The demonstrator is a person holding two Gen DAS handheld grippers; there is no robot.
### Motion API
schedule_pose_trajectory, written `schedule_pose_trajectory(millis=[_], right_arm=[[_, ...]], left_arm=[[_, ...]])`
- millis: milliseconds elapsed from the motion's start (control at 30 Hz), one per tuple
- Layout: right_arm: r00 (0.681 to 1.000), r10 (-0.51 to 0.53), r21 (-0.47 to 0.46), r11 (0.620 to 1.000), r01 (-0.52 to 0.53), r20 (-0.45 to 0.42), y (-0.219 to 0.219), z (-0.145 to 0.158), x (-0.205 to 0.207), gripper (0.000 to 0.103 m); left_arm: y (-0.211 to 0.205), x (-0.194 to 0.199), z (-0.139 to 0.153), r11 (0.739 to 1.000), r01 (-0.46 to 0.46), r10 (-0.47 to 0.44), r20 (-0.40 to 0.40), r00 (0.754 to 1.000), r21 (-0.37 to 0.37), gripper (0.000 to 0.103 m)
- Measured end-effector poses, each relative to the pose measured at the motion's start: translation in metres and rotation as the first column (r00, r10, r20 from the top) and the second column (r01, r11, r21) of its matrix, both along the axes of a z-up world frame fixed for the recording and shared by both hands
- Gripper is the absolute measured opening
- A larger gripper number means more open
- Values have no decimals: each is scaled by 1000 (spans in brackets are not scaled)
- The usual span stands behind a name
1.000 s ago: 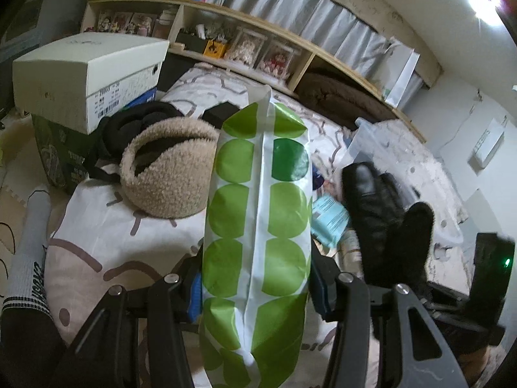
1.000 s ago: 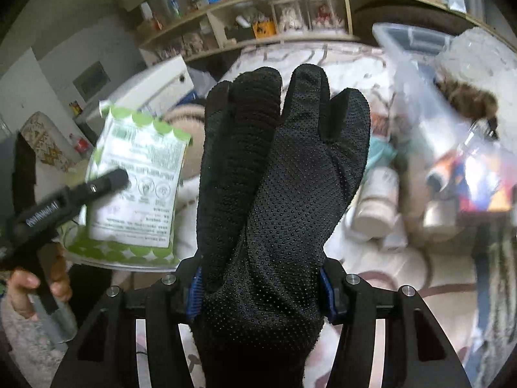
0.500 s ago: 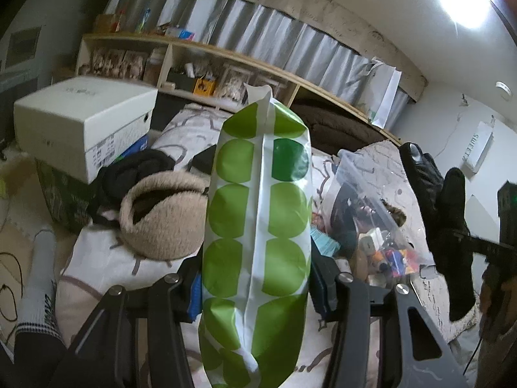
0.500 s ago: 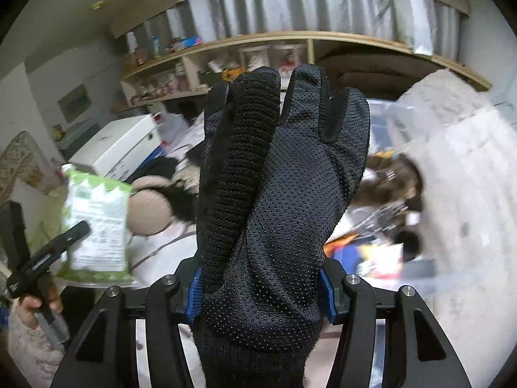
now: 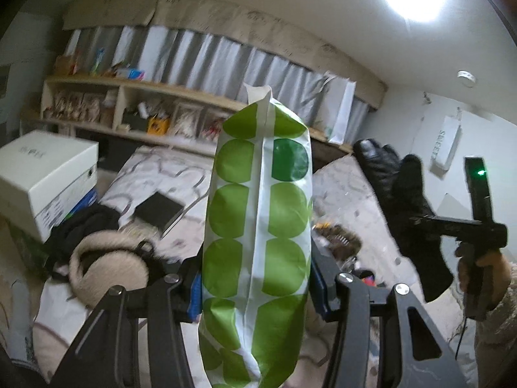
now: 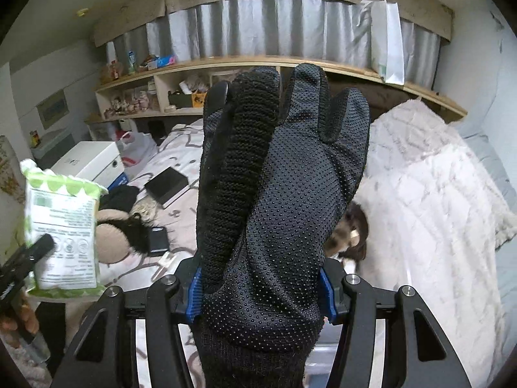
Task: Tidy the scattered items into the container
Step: 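Lift the black glove with the right gripper while the left gripper holds the wipes pack, then carry the glove over the clear plastic box with the right gripper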
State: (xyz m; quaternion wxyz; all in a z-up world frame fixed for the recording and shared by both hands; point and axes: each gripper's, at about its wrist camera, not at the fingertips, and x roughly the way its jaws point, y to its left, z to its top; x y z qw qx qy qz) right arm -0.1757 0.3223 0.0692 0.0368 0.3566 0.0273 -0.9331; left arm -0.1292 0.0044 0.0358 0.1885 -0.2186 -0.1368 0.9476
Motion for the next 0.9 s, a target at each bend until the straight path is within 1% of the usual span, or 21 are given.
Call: schedule_pose_trajectory(millis=[100,200,300,400,467,533,700,767,833,900], right_arm=[[999,-36,77,996,36,-5,6,1,-13,57],[995,-102,153,983,102,-7,16,-2,-27,57],[985,-171,240,955,171,-21,25,-7,-38,57],[972,-233,325,919,224,-11,34,-17,-52,57],[962,-272,396,885,246,9,38,-26,-62,57],[947,-319,484,836,260,42,42,-41,-76,57],[894,-430,636,727,258,128,55,-79,-112,57],[876,-455,700,677,226,157,55,-96,-124,57],[864,-468,770,616,167,186,51,-115,-133,57],[847,-480,814,571,106,227,49,-133,-141,57]], left_arm=[[19,-3,12,1000,21,-20,-30,999,12,52],[33,-3,17,998,48,-47,-42,998,33,52],[44,-2,19,997,67,-65,-48,997,37,52],[51,2,18,995,89,-87,-47,995,43,52],[53,7,16,995,96,-94,-53,994,34,52],[53,10,12,995,97,-96,-54,994,21,52],[45,9,2,995,101,-100,-35,994,26,52],[42,7,-3,995,95,-94,-30,995,22,52],[38,7,-7,996,86,-85,-27,996,16,52],[34,3,-11,997,77,-77,-19,997,16,52]])
